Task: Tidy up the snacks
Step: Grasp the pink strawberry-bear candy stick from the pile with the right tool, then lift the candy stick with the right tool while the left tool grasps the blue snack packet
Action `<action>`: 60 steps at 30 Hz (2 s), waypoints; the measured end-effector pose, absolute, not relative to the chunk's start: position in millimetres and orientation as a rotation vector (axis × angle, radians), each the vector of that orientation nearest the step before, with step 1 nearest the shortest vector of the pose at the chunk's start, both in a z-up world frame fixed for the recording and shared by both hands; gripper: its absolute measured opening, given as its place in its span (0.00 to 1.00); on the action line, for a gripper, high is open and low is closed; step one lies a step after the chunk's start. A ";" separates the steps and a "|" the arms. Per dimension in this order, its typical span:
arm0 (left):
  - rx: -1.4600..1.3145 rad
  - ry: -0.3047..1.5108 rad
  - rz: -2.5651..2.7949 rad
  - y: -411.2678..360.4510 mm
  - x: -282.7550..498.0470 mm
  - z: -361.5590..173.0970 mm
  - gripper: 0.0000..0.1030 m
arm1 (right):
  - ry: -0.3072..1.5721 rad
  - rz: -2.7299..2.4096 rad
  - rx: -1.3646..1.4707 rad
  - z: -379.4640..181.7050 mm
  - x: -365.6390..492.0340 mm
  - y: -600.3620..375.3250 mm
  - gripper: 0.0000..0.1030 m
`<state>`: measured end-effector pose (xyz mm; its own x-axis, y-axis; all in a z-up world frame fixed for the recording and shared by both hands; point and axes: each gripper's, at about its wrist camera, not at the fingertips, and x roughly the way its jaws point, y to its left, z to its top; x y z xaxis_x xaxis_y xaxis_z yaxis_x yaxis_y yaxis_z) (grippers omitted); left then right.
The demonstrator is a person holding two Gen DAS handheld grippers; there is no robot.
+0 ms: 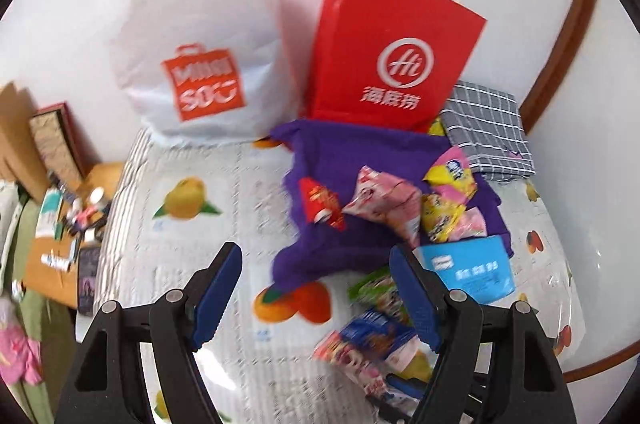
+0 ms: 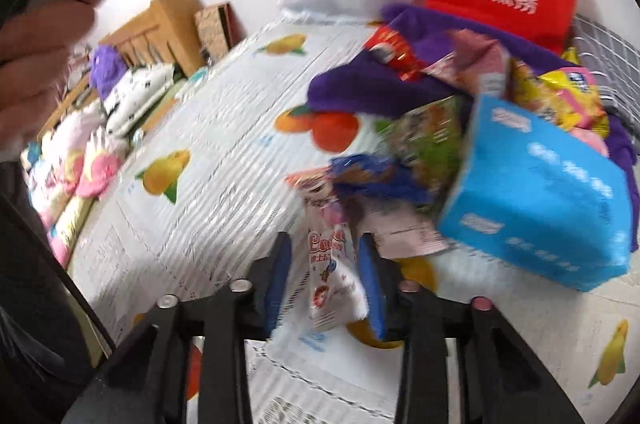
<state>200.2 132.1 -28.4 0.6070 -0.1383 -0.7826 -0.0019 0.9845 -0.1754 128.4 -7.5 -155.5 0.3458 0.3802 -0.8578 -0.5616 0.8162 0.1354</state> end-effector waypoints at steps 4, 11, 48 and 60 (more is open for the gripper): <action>-0.152 0.921 -0.084 141.2 187.4 -30.7 0.72 | 1.049 0.567 -0.234 -165.1 119.9 -2.9 0.16; -0.116 0.941 -0.146 132.7 182.1 -37.0 0.72 | 1.055 0.570 -0.163 -150.5 87.3 -33.4 0.15; -0.028 1.136 -0.311 60.0 204.3 -128.5 0.73 | 1.020 0.325 0.118 -183.0 122.0 -126.2 0.21; 0.064 1.130 -0.315 35.5 208.6 -156.5 0.72 | 0.942 0.252 -0.007 -182.5 122.8 -173.1 0.22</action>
